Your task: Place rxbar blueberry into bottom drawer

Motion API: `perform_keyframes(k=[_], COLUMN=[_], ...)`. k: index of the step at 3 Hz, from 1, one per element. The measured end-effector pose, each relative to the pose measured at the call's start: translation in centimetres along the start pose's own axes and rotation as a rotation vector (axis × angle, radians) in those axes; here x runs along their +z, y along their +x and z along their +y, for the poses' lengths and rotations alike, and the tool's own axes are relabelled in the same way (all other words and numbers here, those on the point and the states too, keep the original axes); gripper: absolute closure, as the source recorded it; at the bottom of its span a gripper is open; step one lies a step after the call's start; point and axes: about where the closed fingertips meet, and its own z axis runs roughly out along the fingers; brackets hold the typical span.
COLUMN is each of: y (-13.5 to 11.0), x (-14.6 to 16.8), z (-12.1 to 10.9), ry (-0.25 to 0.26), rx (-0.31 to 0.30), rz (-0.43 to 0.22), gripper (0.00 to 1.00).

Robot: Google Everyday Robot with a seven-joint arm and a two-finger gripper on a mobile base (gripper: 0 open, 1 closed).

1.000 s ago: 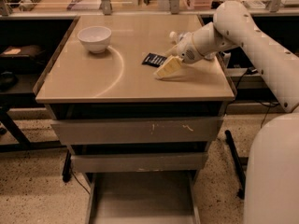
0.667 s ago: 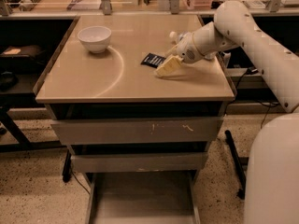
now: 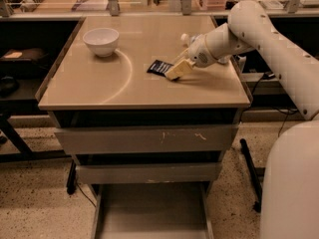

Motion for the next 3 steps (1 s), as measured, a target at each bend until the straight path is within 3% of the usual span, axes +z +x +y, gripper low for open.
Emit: perform_keyframes(k=[2,3], y=[-0.2,0.3], x=[-0.2,-1.7], z=[0.0,1.8], ry=[0.000,0.007], rx=[0.000,-0.023], rz=[0.000,-0.044], gripper=[1.00,1.00])
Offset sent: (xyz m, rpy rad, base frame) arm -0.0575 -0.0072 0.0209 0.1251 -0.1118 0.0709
